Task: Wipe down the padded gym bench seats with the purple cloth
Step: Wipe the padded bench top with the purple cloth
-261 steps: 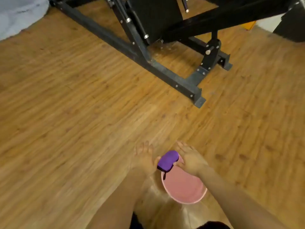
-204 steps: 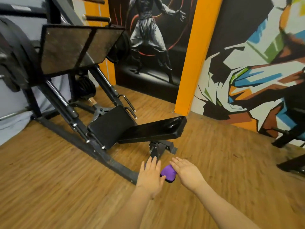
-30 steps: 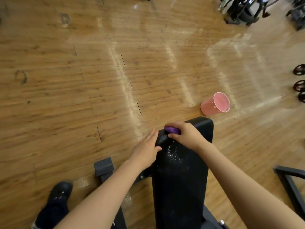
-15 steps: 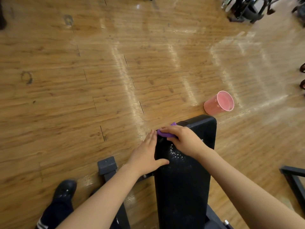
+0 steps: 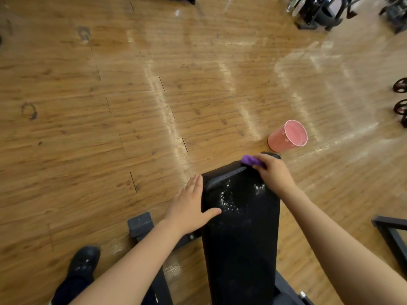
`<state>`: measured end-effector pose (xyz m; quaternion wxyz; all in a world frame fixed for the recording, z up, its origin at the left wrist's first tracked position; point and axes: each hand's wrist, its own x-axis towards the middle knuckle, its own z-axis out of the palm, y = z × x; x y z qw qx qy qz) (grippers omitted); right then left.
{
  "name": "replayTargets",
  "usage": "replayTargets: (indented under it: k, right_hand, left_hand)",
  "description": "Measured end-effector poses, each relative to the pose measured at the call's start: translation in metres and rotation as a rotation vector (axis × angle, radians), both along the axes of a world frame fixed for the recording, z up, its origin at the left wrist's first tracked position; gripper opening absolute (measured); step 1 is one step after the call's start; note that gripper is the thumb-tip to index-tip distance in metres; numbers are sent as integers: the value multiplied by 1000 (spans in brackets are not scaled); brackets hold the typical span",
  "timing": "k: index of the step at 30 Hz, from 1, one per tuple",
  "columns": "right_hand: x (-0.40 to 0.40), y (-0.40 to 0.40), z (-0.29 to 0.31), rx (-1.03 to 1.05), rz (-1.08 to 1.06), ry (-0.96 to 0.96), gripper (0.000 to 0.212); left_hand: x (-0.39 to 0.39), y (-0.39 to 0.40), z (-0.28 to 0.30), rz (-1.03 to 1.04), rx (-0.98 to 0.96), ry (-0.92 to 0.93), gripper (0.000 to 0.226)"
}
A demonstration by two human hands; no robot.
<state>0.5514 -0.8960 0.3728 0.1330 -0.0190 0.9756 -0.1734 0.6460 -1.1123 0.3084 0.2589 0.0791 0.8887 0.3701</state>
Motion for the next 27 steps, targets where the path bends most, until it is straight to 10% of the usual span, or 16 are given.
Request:
replayTargets:
  k: [8, 16, 21, 27]
  right_hand:
    - [-21, 22, -15, -46, -267, 26, 44]
    - [12, -32, -10, 91, 268, -1, 32]
    - [-12, -31, 3, 3, 60, -95, 37]
    - [35, -75, -8, -10, 393, -39, 32]
  left_hand:
    - [1, 11, -2, 61, -18, 1, 102]
    - [-4, 3, 3, 16, -61, -15, 100]
    - [-4, 1, 2, -20, -71, -14, 101]
    - [-4, -6, 2, 23, 9, -28, 95]
